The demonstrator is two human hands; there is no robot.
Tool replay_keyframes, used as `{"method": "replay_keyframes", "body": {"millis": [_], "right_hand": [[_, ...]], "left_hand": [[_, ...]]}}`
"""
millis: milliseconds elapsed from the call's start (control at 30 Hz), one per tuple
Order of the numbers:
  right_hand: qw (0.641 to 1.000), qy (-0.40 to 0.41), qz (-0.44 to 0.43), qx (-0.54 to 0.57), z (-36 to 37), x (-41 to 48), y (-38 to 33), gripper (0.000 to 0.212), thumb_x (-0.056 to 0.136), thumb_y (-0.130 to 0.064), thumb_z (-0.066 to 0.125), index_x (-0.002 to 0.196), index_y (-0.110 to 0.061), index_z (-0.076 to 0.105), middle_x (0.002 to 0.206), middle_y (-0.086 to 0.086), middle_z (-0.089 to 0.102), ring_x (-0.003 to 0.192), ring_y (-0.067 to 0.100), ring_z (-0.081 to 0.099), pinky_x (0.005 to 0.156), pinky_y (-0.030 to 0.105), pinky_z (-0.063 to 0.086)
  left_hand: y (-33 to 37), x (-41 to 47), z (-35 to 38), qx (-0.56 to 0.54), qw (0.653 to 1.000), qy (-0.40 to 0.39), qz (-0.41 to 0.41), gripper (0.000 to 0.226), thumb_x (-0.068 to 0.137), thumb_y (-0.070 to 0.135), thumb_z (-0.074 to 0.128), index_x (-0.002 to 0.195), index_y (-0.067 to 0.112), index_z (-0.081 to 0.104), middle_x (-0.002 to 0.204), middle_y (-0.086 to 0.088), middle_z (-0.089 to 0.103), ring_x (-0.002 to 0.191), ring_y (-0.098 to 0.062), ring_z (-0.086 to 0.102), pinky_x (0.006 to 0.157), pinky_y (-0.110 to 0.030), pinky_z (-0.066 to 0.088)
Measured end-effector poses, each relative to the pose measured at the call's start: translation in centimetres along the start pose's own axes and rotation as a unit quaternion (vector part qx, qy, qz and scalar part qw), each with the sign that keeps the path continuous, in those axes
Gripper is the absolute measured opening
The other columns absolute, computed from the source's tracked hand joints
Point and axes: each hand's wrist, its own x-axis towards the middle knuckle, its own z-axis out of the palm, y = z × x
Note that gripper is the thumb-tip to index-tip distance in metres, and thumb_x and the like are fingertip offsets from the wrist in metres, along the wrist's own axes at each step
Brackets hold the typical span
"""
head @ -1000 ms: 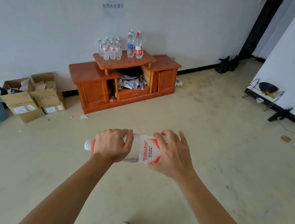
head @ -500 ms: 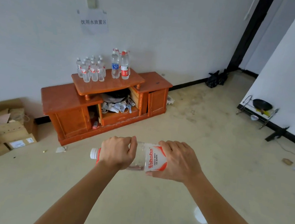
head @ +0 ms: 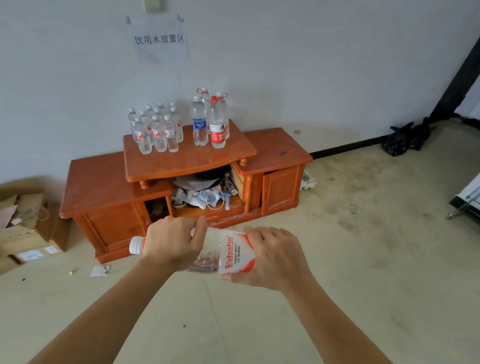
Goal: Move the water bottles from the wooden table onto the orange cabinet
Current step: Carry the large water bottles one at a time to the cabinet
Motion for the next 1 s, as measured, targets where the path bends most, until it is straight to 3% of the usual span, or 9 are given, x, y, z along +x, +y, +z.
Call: {"method": "replay_keyframes", "body": {"millis": [300,400,533,700,767,833,900,933,1000], "right_hand": [[0.997,-0.024,-0.077,-0.008,11.8,21.5,0.6,0.098,0.062,-0.1,0.049,0.109,-0.016,0.067,0.097,-0.004,0.075,0.08,0.018,0.072,0.07,0.03,0.057],[0.997,-0.036,-0.061,0.001,14.2,28.2,0.6,0.097,0.059,-0.101,0.051,0.106,-0.018,0.069,0.09,-0.006,0.074,0.074,0.015,0.071,0.064,0.027,0.054],[0.999,-0.03,-0.029,0.008,16.1,35.4,1.6,0.097,0.059,-0.1,0.051,0.106,-0.018,0.069,0.09,-0.006,0.074,0.073,0.015,0.071,0.06,0.026,0.054],[0.999,-0.034,-0.006,0.006,17.8,43.3,4.0,0.092,0.062,-0.095,0.054,0.105,-0.015,0.068,0.09,-0.004,0.075,0.074,0.015,0.072,0.061,0.026,0.056],[0.999,-0.037,-0.006,0.01,18.9,45.9,5.1,0.09,0.062,-0.094,0.056,0.103,-0.015,0.068,0.088,-0.005,0.075,0.072,0.015,0.072,0.06,0.026,0.055],[0.999,-0.037,0.002,0.024,20.4,48.5,6.5,0.09,0.061,-0.094,0.06,0.102,-0.014,0.069,0.089,-0.004,0.075,0.072,0.016,0.072,0.06,0.026,0.056],[0.999,-0.033,0.015,0.029,22.1,50.5,7.9,0.092,0.06,-0.093,0.063,0.105,-0.014,0.07,0.095,-0.003,0.077,0.077,0.015,0.074,0.062,0.027,0.058],[0.999,-0.038,0.017,0.034,23.1,52.1,9.0,0.093,0.059,-0.093,0.063,0.107,-0.014,0.071,0.098,-0.003,0.077,0.079,0.015,0.074,0.063,0.027,0.059],[0.997,-0.063,0.016,0.045,24.9,55.1,11.0,0.096,0.059,-0.094,0.062,0.112,-0.015,0.069,0.102,-0.004,0.077,0.084,0.015,0.075,0.066,0.027,0.059]], "left_hand": [[-13.1,16.5,5.6,-0.003,0.995,-0.004,-0.096,0.062,0.1,0.055,0.027,0.057,0.021,0.055,0.047,0.002,0.051,0.049,-0.018,0.053,0.051,-0.031,0.039],[-17.0,23.2,6.6,-0.01,0.996,-0.015,-0.09,0.06,0.1,0.056,0.03,0.055,0.023,0.053,0.049,0.002,0.054,0.051,-0.02,0.055,0.054,-0.032,0.043],[-20.0,31.4,7.1,-0.014,0.998,-0.01,-0.054,0.054,0.101,0.054,0.034,0.064,0.025,0.062,0.055,0.005,0.057,0.053,-0.015,0.054,0.051,-0.029,0.034],[-21.8,40.2,8.2,-0.01,0.998,-0.054,-0.023,0.055,0.099,0.062,0.026,0.061,0.029,0.049,0.058,0.013,0.054,0.053,-0.013,0.052,0.05,-0.024,0.028],[-22.6,43.0,9.3,-0.002,1.0,-0.012,-0.014,0.068,0.096,0.068,0.013,0.067,0.026,0.058,0.063,0.014,0.055,0.057,-0.011,0.052,0.051,-0.024,0.03],[-24.6,45.8,11.0,-0.002,0.998,0.052,-0.02,0.081,0.096,0.069,0.006,0.08,0.025,0.071,0.075,0.011,0.065,0.068,-0.012,0.059,0.061,-0.027,0.042],[-26.7,48.3,12.0,0.023,0.995,0.053,-0.078,0.077,0.096,0.07,0.011,0.102,0.026,0.074,0.099,0.004,0.072,0.094,-0.021,0.065,0.086,-0.039,0.048],[-27.7,50.4,12.4,0.028,0.991,0.021,-0.129,0.075,0.094,0.073,0.013,0.108,0.028,0.072,0.106,0.003,0.071,0.101,-0.023,0.065,0.09,-0.042,0.047],[-29.4,54.6,13.0,0.012,0.972,-0.07,-0.223,0.077,0.09,0.081,0.014,0.098,0.028,0.069,0.094,0.002,0.071,0.089,-0.023,0.066,0.078,-0.039,0.051]]}}
